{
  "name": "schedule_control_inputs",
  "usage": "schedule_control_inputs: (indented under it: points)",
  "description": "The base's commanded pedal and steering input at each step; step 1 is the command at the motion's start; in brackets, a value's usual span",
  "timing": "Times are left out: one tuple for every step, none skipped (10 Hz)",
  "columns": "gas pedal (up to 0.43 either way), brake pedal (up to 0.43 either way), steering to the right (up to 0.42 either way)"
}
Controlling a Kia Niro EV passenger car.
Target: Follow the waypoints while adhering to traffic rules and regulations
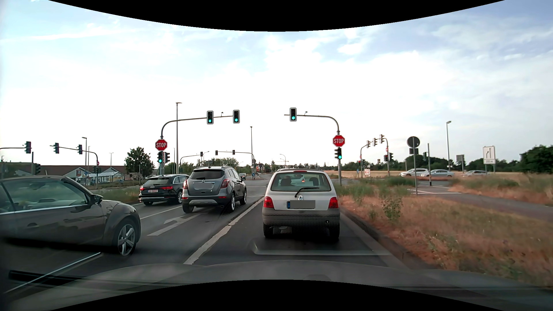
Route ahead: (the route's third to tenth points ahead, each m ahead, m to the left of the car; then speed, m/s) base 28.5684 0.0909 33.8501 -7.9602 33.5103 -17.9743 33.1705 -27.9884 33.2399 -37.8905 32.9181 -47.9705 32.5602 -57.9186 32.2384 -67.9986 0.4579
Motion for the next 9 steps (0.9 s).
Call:
schedule_control_inputs:
  points:
    - [0.028,0.000,-0.010]
    - [0.059,0.000,-0.010]
    - [0.087,0.000,-0.010]
    - [0.110,0.000,-0.010]
    - [0.130,0.000,-0.010]
    - [0.138,0.000,-0.009]
    - [0.169,0.000,-0.009]
    - [0.169,0.000,-0.009]
    - [0.197,0.000,-0.009]
